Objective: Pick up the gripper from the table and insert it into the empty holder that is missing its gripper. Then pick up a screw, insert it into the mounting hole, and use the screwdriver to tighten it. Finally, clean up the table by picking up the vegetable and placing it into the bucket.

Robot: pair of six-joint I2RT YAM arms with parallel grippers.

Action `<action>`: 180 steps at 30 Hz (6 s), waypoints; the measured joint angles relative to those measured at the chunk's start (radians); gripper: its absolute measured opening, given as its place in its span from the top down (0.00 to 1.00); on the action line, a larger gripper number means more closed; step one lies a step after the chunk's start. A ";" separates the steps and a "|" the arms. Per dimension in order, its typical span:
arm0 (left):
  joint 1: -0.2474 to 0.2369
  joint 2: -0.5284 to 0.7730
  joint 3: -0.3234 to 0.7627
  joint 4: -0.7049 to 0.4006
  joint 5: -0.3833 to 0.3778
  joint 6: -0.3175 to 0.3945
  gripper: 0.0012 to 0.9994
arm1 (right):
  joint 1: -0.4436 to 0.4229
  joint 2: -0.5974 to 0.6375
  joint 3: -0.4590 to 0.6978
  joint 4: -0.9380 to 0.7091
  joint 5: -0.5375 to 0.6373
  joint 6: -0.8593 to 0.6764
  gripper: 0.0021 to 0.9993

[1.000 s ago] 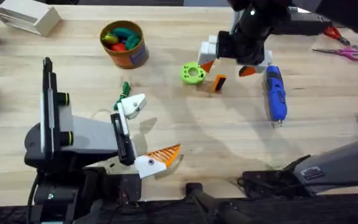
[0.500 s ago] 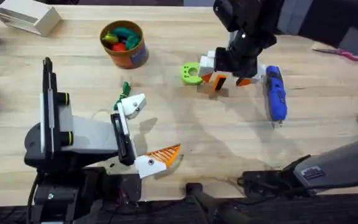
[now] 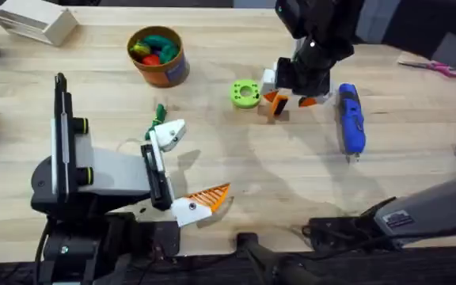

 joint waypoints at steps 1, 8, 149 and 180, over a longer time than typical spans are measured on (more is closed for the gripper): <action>0.000 0.000 0.000 0.000 0.000 0.000 0.01 | 0.000 0.006 0.000 0.000 0.000 0.000 0.31; 0.000 0.000 0.000 0.000 0.000 0.000 0.01 | 0.000 0.035 0.000 0.007 -0.001 0.000 0.38; 0.001 0.000 0.000 0.003 -0.019 -0.003 0.01 | 0.068 -0.101 -0.891 2.132 -1.372 0.666 0.98; 0.001 0.000 0.000 0.004 -0.023 -0.007 0.01 | 0.098 -0.101 -0.891 2.156 -1.273 0.742 0.99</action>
